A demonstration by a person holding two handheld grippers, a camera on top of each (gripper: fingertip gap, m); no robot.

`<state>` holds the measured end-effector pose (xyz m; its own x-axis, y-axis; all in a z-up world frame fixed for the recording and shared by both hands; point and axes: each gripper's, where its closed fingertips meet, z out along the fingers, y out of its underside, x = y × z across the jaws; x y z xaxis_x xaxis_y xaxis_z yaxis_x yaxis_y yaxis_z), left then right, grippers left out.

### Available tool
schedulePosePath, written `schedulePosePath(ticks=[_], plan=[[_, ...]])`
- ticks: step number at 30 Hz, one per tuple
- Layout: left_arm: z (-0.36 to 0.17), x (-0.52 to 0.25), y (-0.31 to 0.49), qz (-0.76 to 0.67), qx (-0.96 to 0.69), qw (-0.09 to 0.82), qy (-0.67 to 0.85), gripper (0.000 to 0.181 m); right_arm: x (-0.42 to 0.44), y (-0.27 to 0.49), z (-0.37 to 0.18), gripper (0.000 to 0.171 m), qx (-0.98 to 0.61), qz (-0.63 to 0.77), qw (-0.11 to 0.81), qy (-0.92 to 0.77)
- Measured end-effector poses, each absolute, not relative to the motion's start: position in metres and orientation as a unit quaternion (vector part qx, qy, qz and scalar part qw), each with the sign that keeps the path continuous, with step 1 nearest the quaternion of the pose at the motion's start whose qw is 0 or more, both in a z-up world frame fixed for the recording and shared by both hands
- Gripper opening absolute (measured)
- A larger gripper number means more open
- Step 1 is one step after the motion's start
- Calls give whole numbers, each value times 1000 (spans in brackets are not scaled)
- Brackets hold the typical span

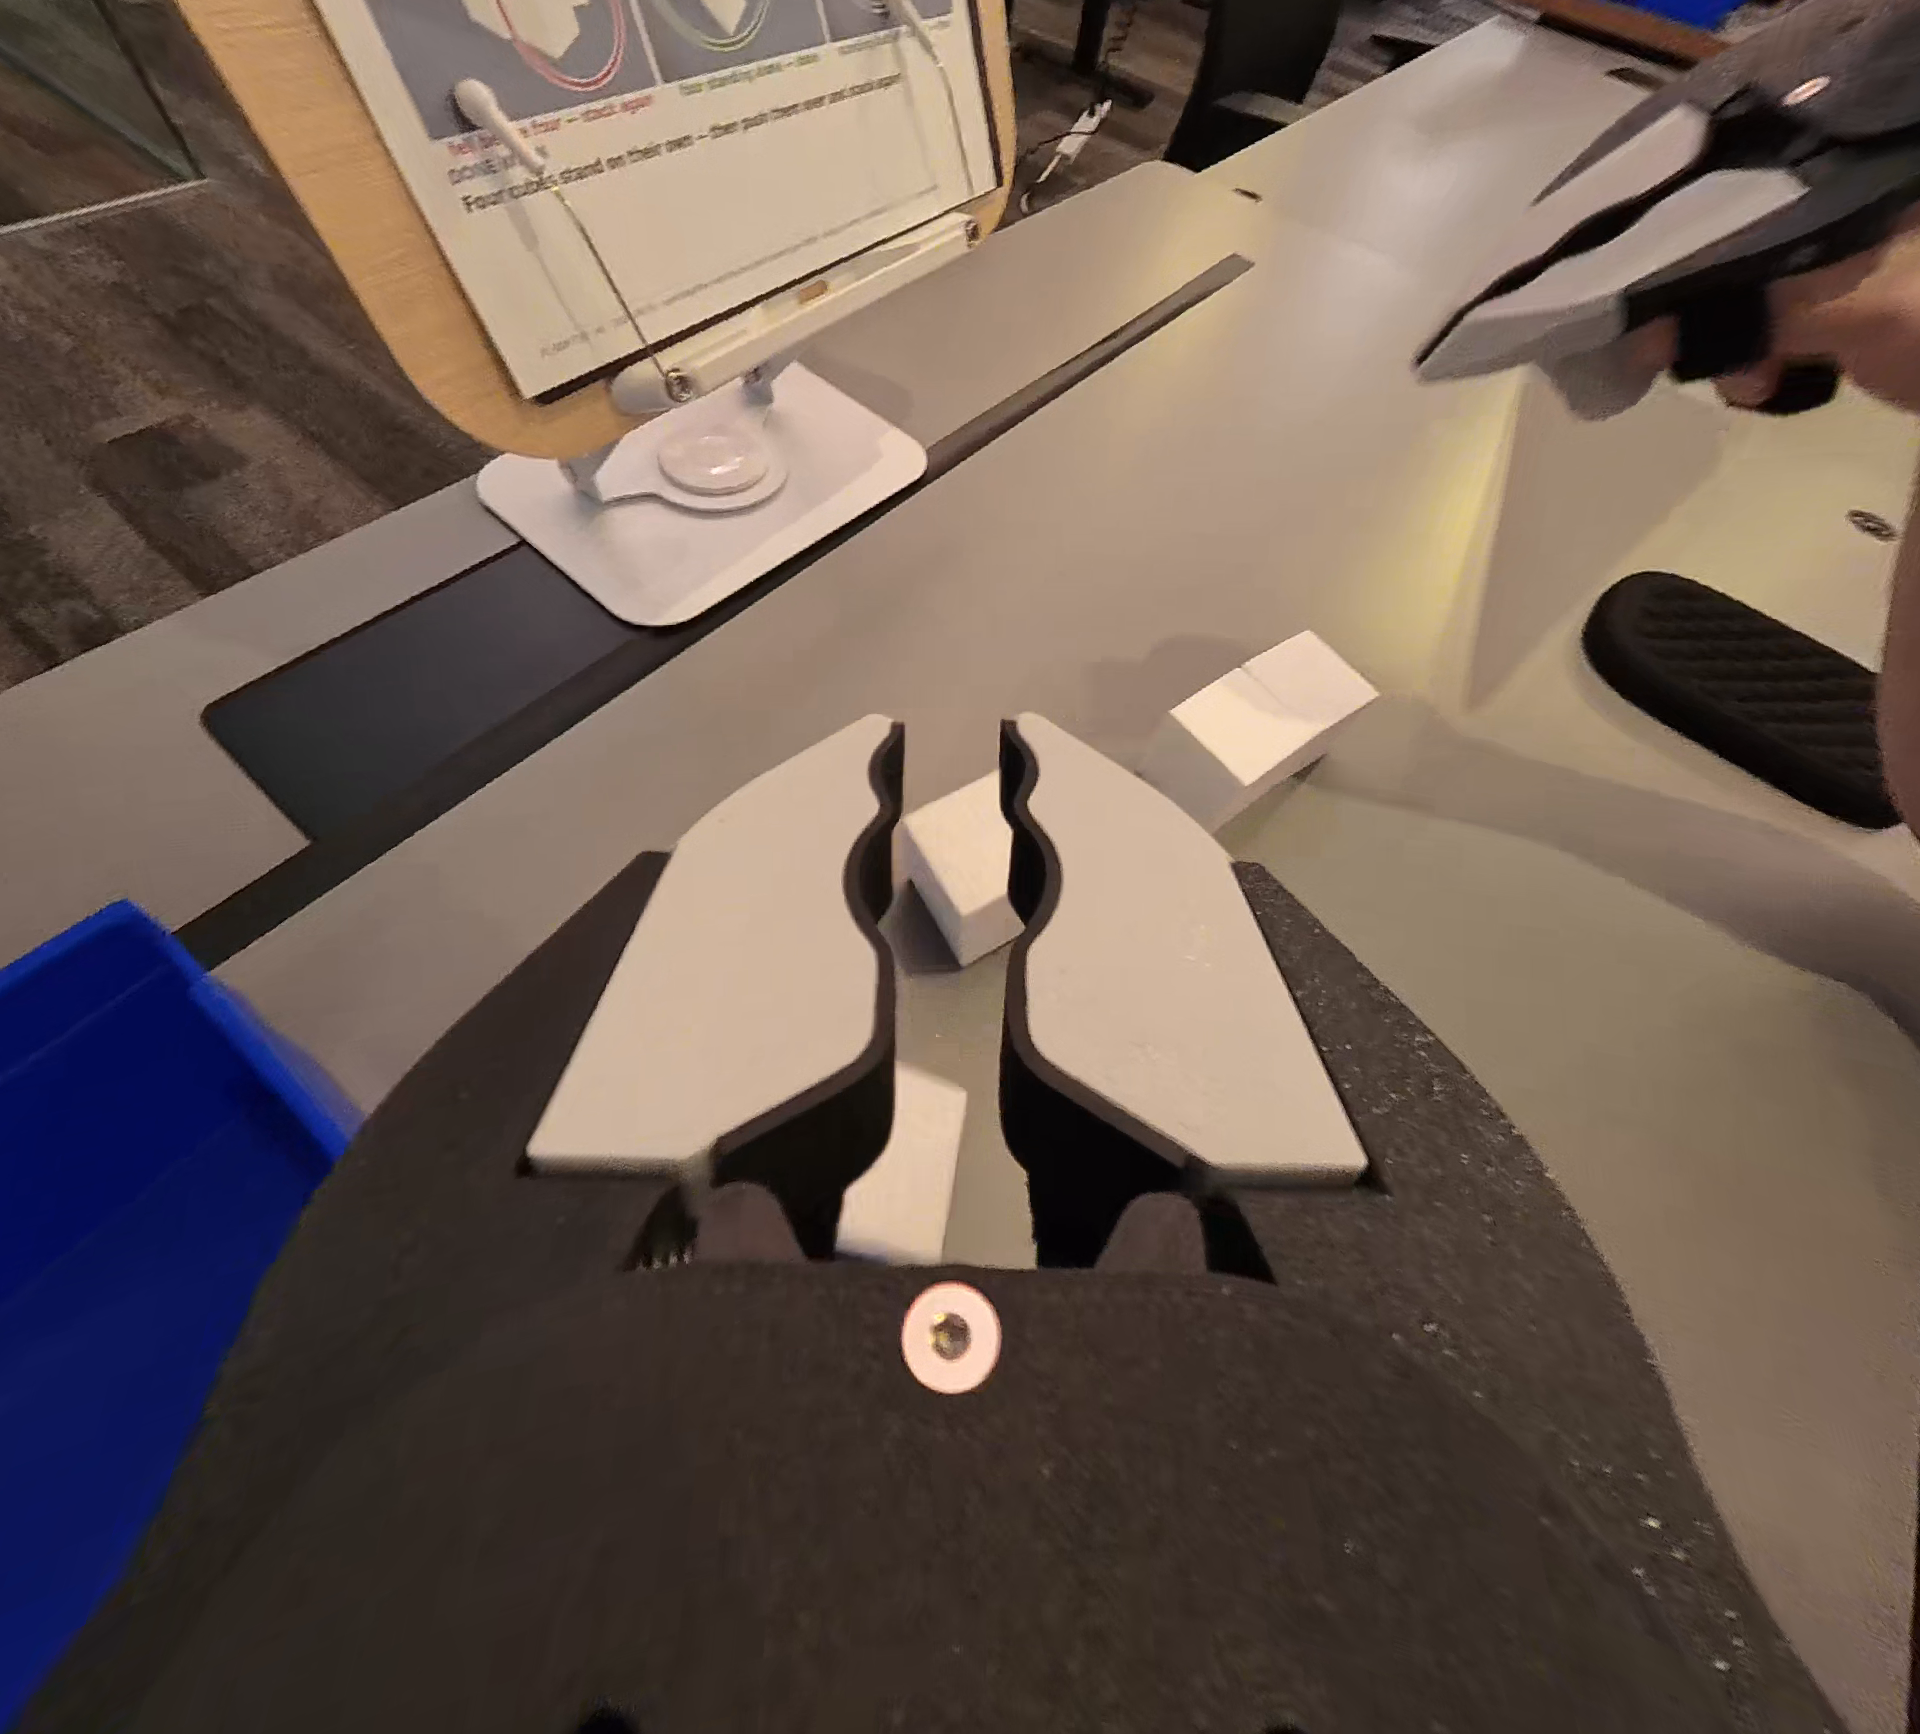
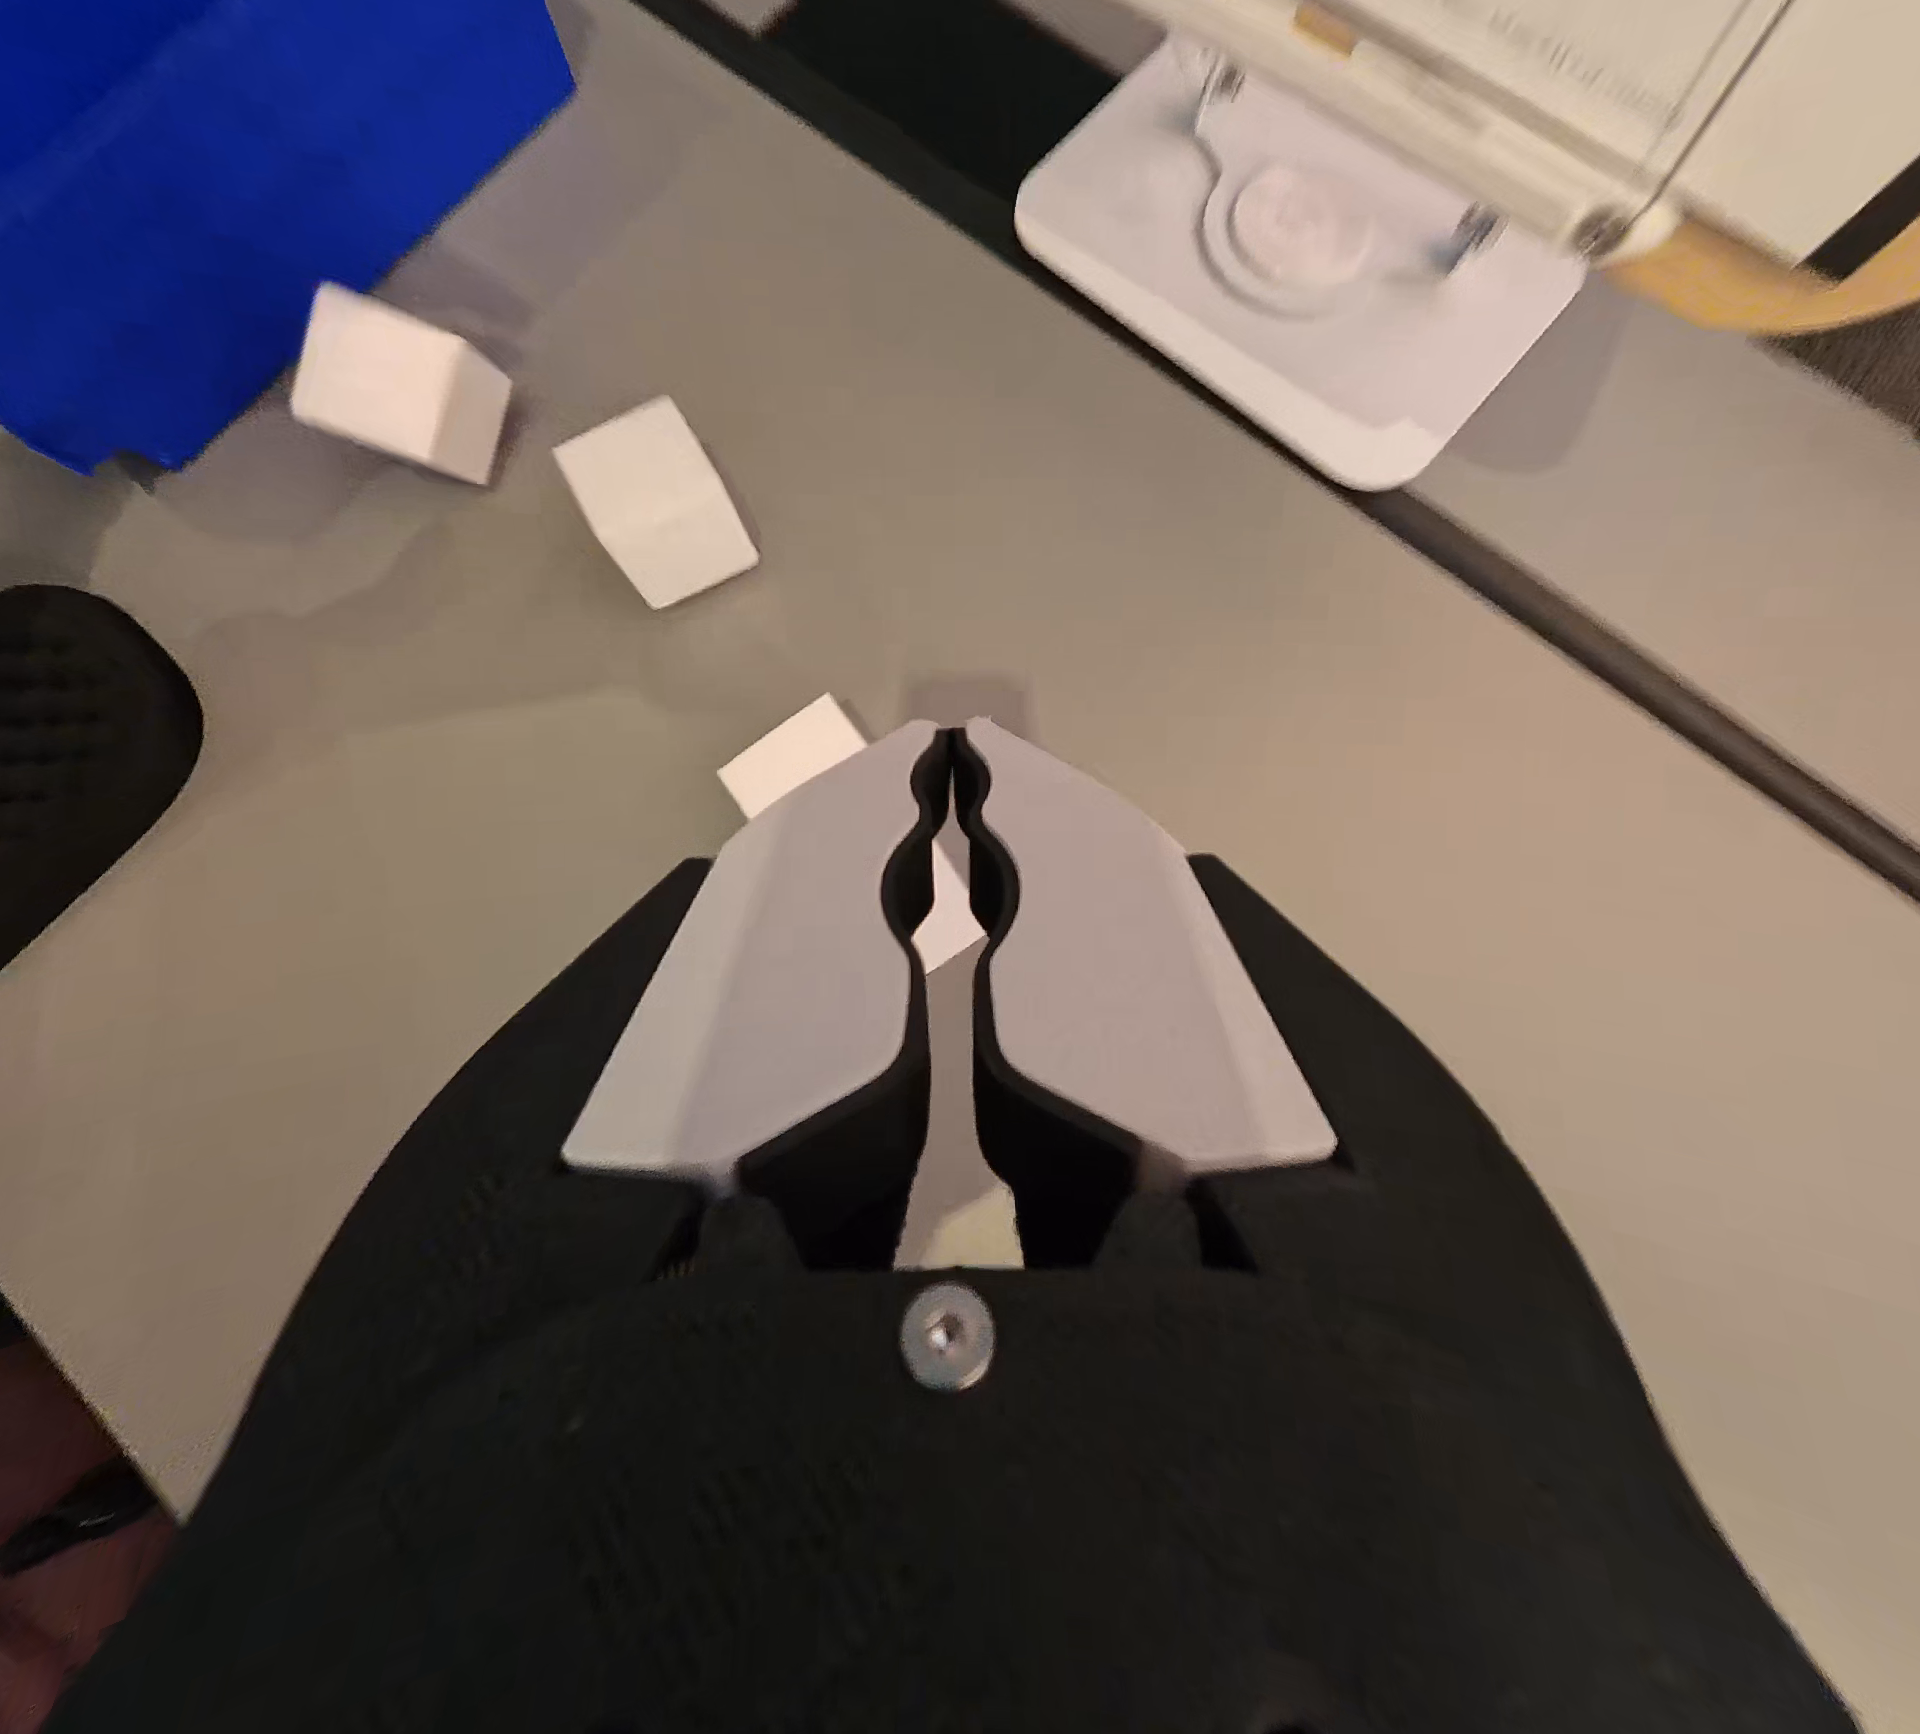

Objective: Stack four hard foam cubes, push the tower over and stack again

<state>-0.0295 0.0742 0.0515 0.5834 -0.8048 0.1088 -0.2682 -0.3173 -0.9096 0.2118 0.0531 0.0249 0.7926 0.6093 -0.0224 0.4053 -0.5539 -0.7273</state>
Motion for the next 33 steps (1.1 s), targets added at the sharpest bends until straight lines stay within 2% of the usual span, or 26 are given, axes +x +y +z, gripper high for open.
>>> schedulePosePath(ticks=[5, 8, 13, 20, 22, 26, 29, 33], plan=[[42, -38, 82, -226, -780, 464, 355, 25, 227, 49, 74, 1, -776, 171, 497, -348], [34, -44, 89, -176, -791, 463, 360, 26, 232, 37, 101, 10, -724, 205, 542, -375], [18, -46, 94, -146, -813, 435, 358, 27, 249, 26, 103, 23, -717, 227, 520, -404], [-21, -47, 87, -83, -831, 359, 417, 26, 277, 51, 50, 33, -749, 246, 471, -396], [-34, -53, 81, -54, -833, 330, 440, 33, 277, 57, 44, 32, -749, 266, 467, -387], [-54, -64, 67, 6, -825, 282, 490, 62, 281, 61, 33, 32, -752, 279, 454, -389], [-70, -72, 60, 53, -818, 246, 517, 77, 285, 62, 33, 32, -750, 294, 452, -383], [-91, -72, 58, 64, -817, 211, 533, 85, 290, 64, 37, 32, -746, 318, 456, -367]])
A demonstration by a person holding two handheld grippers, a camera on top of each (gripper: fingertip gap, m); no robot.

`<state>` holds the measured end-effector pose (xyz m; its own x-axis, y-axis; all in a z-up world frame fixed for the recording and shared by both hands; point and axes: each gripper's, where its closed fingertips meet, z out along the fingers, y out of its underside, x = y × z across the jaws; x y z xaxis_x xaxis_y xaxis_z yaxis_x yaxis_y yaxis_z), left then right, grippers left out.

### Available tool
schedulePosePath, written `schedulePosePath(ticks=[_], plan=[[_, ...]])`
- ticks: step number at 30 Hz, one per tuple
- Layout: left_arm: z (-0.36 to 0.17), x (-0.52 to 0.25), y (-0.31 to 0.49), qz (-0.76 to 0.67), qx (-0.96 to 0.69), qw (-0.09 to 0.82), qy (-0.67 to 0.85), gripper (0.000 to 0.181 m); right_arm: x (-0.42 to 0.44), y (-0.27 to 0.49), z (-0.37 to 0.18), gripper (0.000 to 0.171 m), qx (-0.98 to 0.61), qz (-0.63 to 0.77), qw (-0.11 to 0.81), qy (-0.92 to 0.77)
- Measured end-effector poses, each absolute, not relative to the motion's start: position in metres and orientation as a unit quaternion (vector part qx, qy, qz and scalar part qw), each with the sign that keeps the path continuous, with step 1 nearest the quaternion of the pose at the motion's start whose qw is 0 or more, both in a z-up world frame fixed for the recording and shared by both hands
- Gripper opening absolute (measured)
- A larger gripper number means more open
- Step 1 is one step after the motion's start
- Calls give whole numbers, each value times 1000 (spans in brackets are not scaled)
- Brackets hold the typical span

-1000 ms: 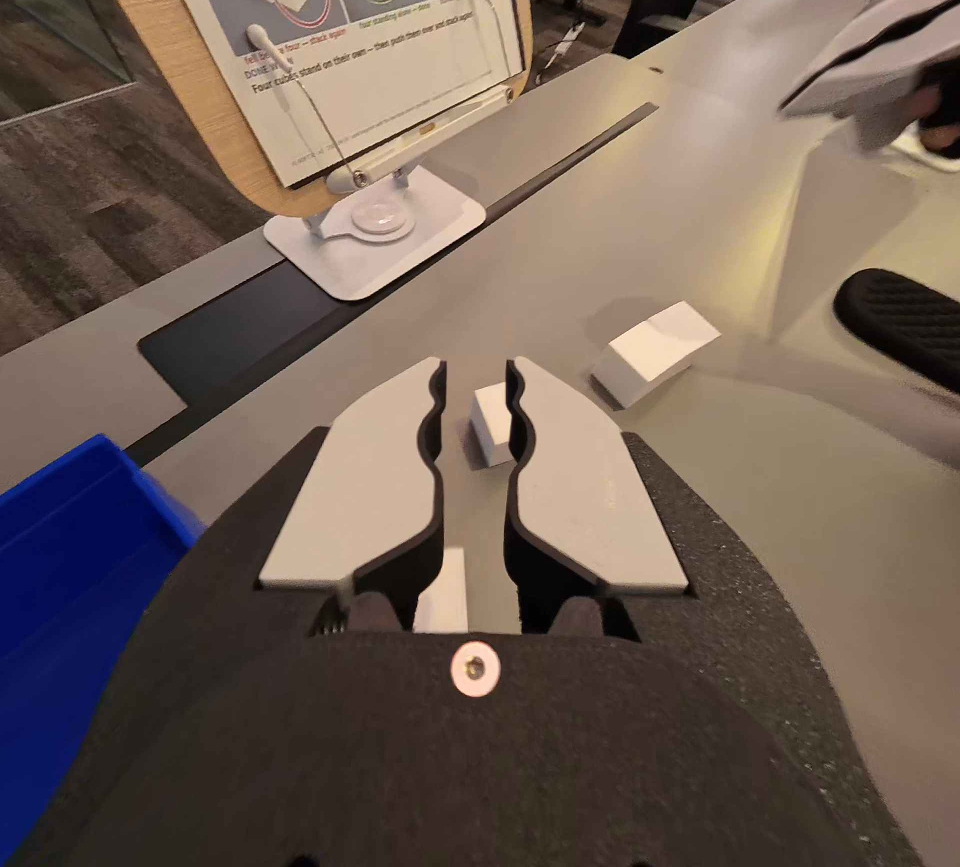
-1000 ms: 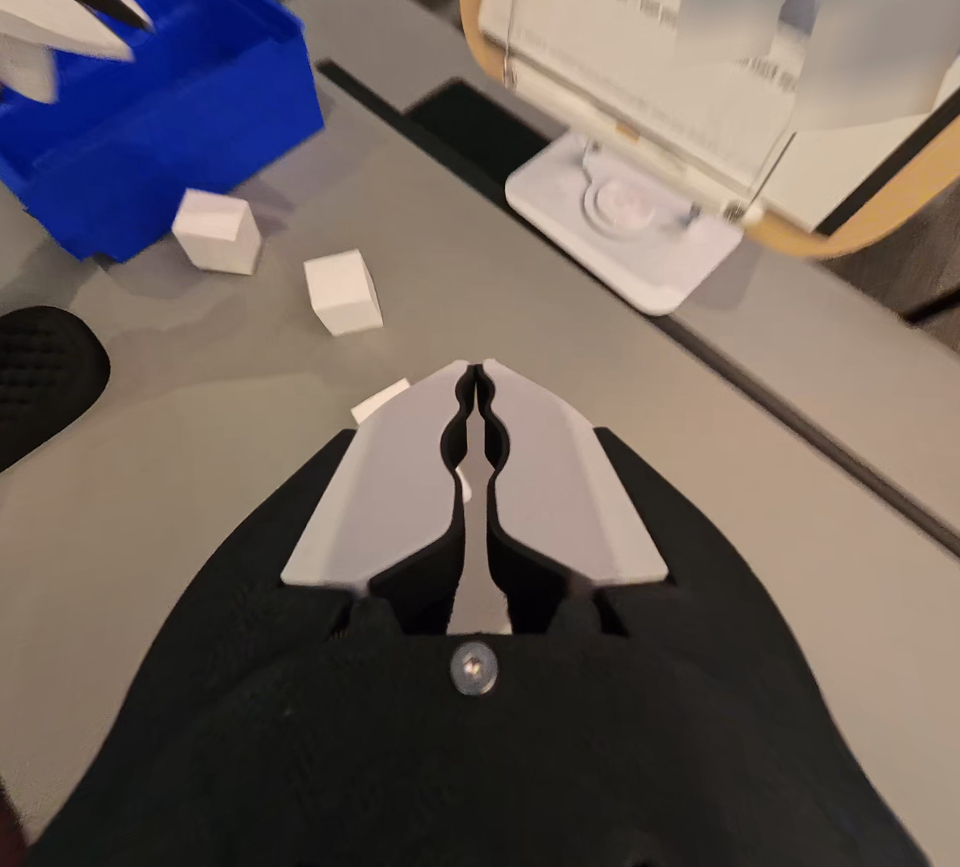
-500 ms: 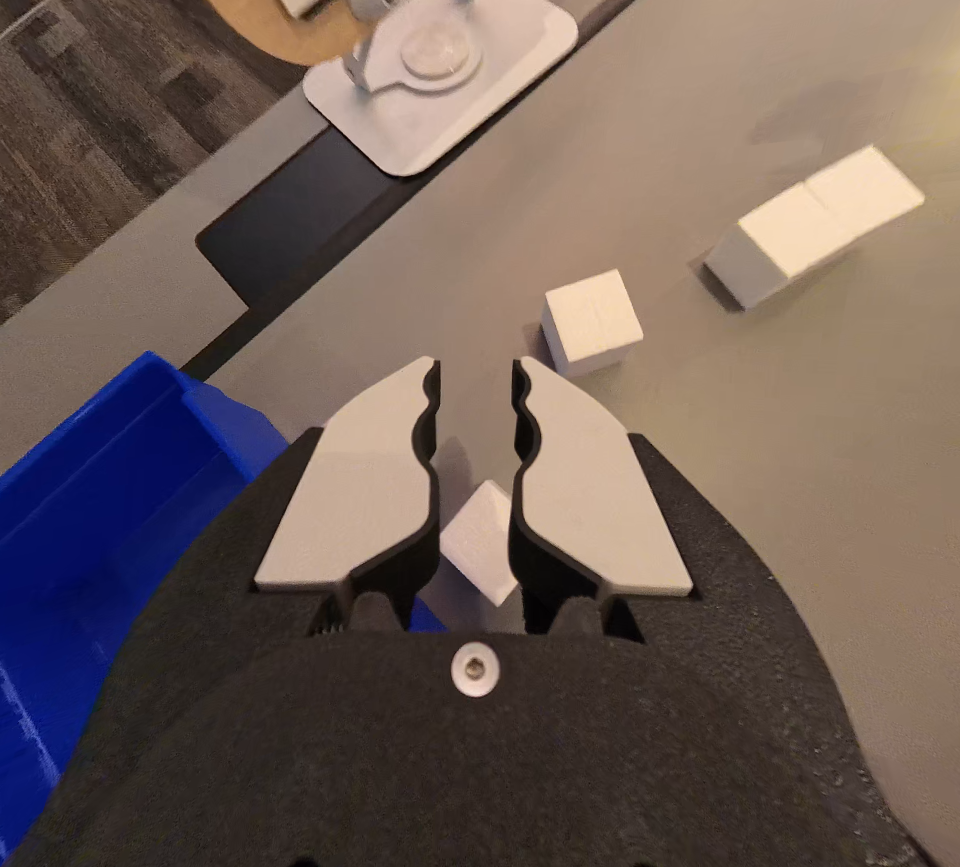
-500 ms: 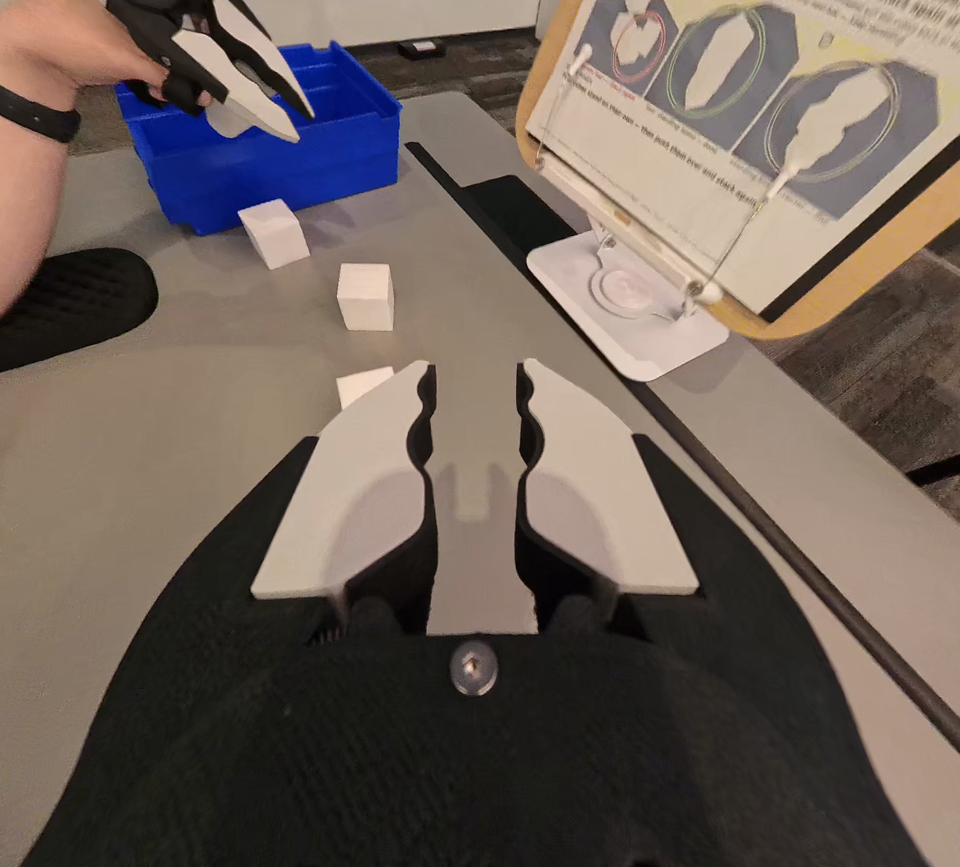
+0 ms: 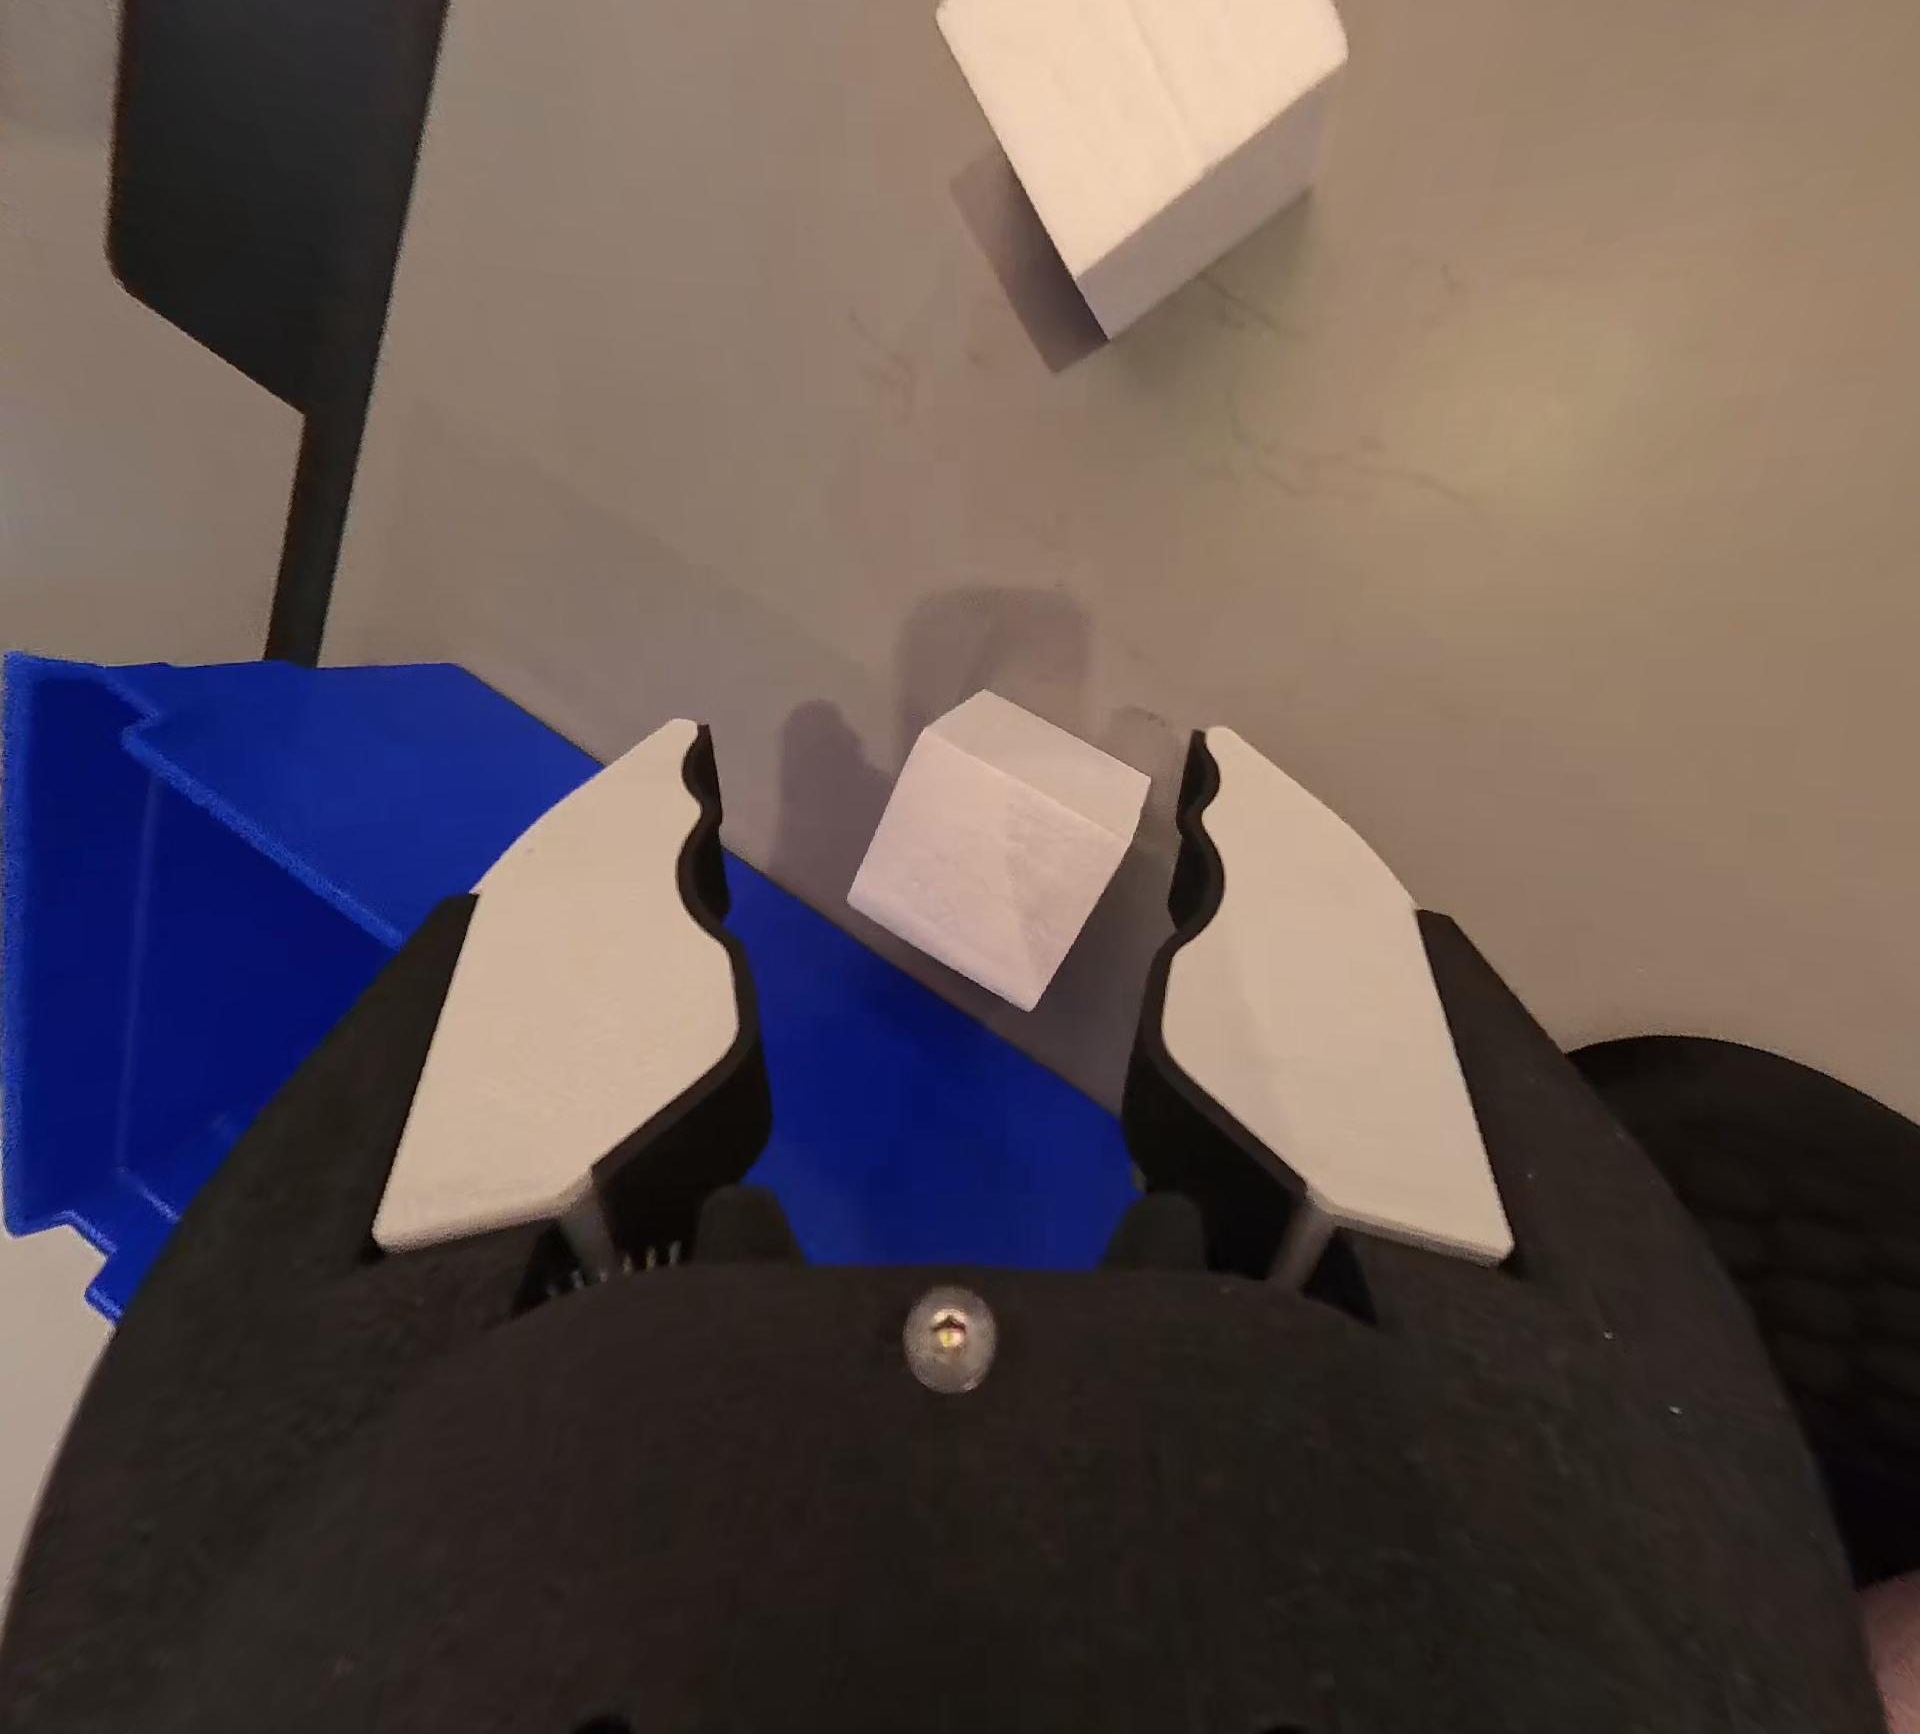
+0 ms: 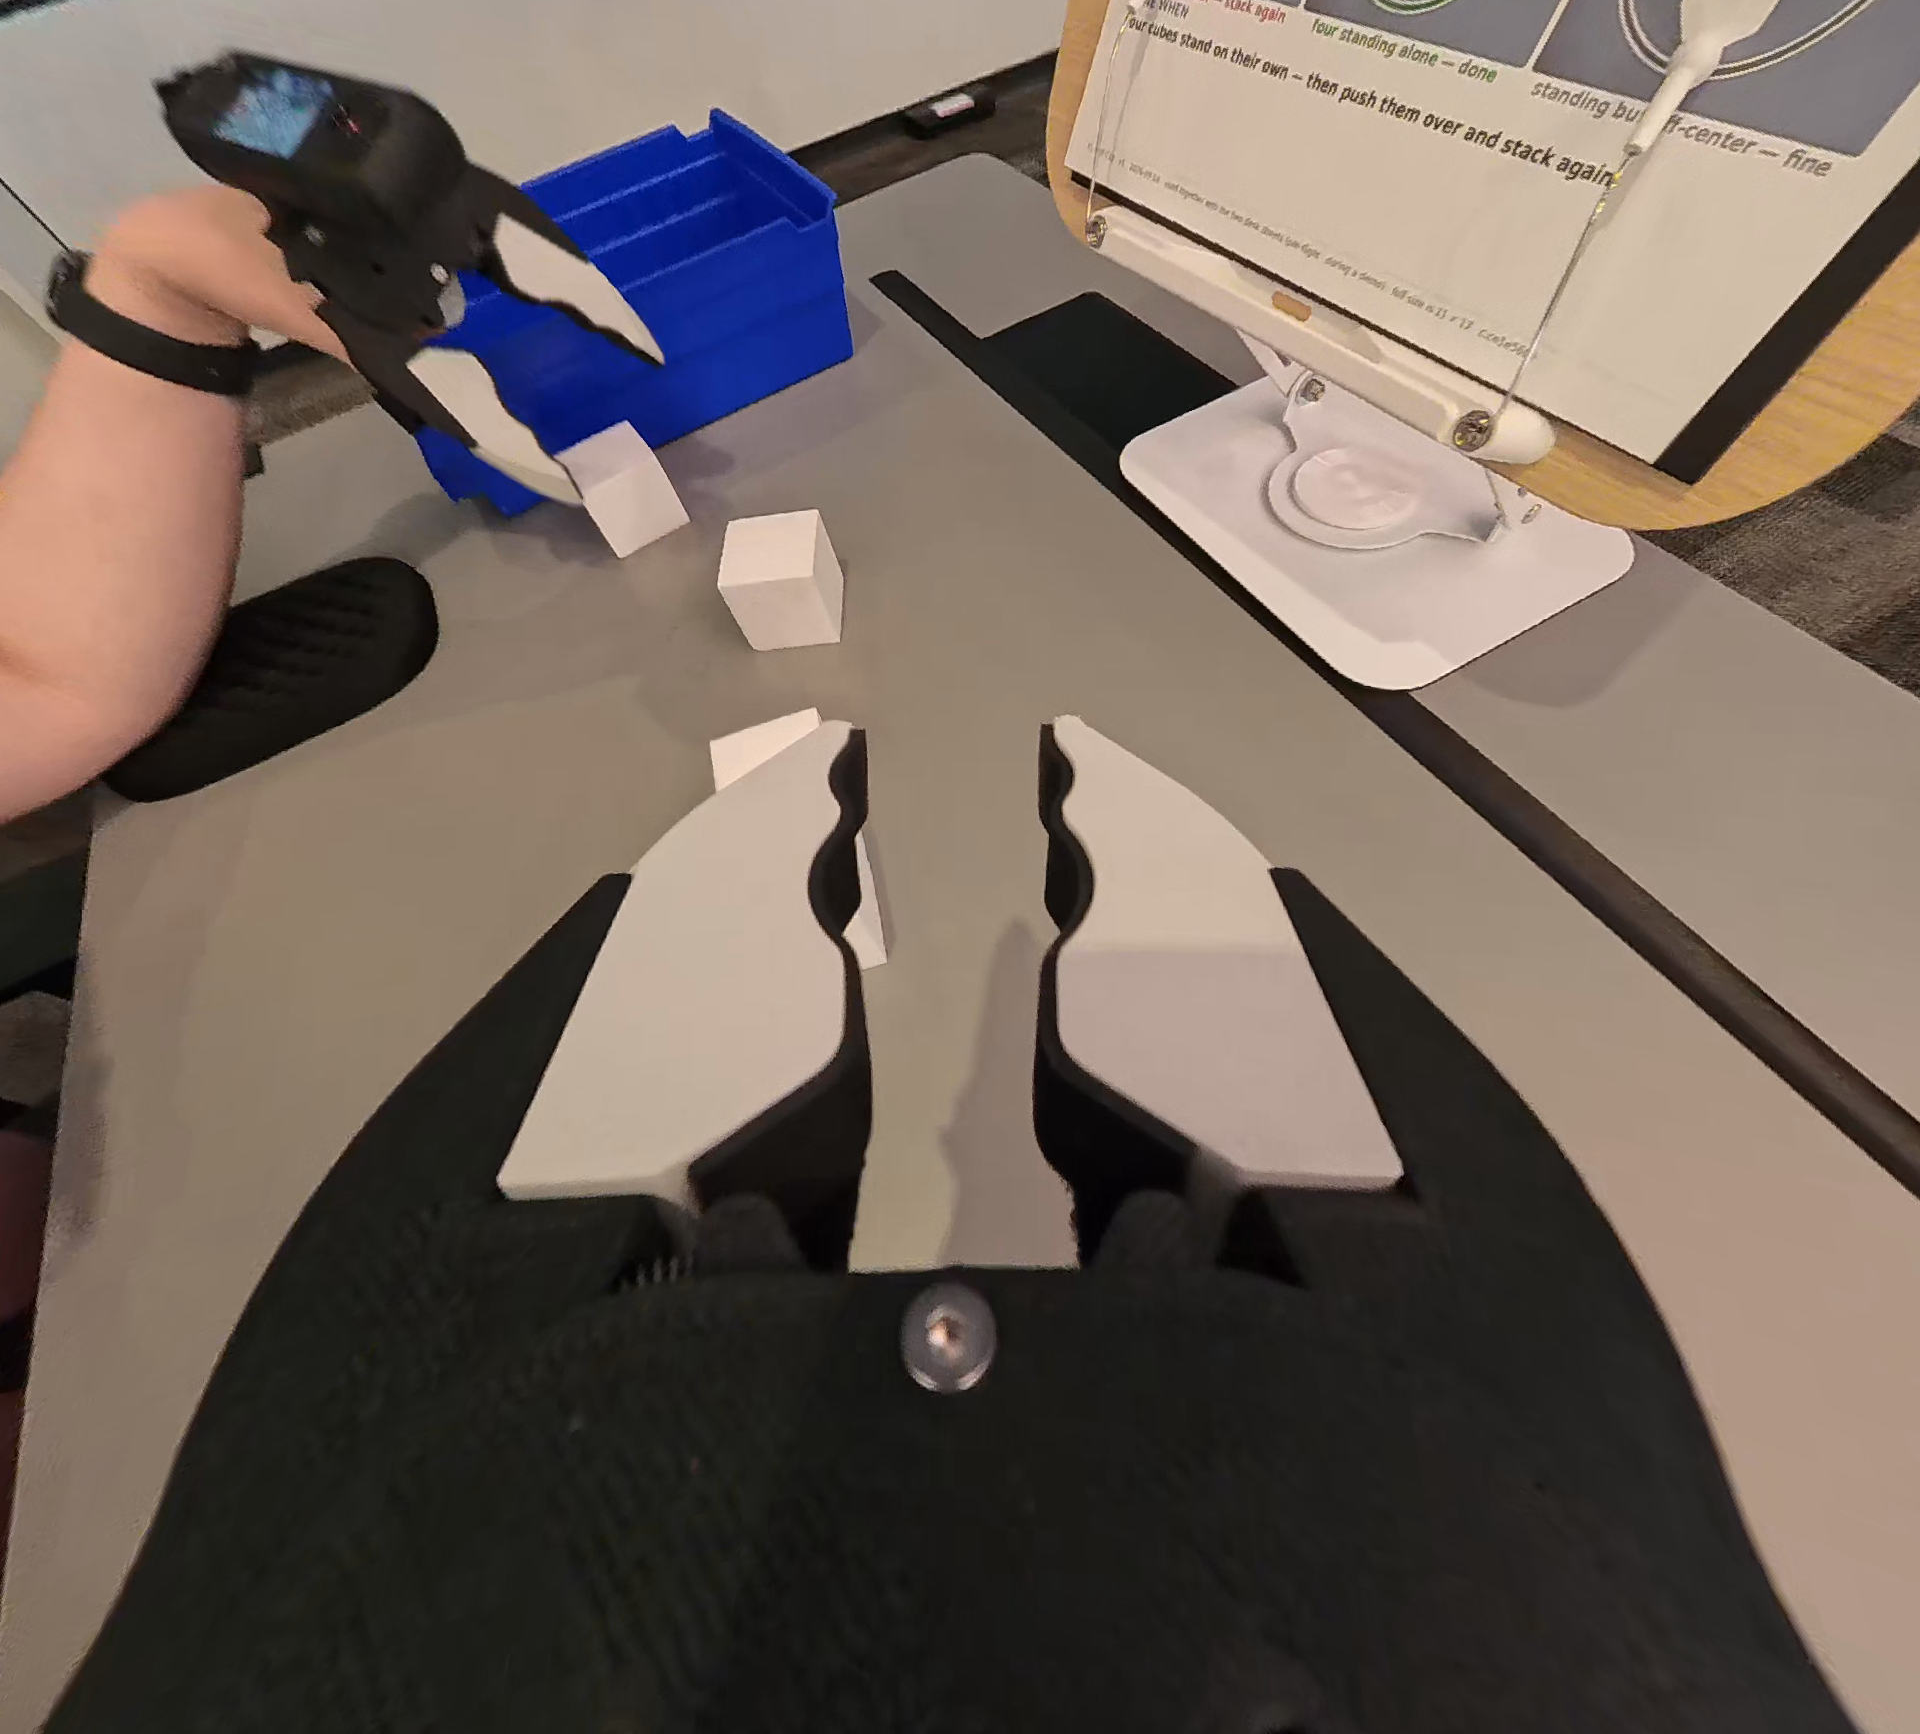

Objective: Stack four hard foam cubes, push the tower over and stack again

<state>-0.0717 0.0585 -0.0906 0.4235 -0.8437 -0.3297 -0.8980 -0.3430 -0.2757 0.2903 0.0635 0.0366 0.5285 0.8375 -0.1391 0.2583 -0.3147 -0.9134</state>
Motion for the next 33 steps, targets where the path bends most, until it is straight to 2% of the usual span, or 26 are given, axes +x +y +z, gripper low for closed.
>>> schedulePosePath(ticks=[6, 17, 20, 23, 24, 33], plan=[[-111, -83, 54, 101, -814, 156, 551, 85, 297, 64, 33, 32, -749, 336, 449, -353], [-133, -98, 48, 130, -815, 88, 558, 74, 288, 62, 15, 32, -758, 352, 410, -364], [-139, -101, 47, 137, -814, 71, 560, 74, 271, 53, -6, 44, -761, 351, 368, -403], [-142, -106, 46, 144, -814, 57, 559, 69, 248, 38, -35, 69, -749, 306, 331, -484], [-142, -105, 46, 142, -814, 58, 561, 68, 240, 35, -43, 73, -744, 293, 325, -505], [-135, -104, 45, 144, -809, 68, 566, 67, 201, 15, -97, 78, -745, 245, 252, -567]])
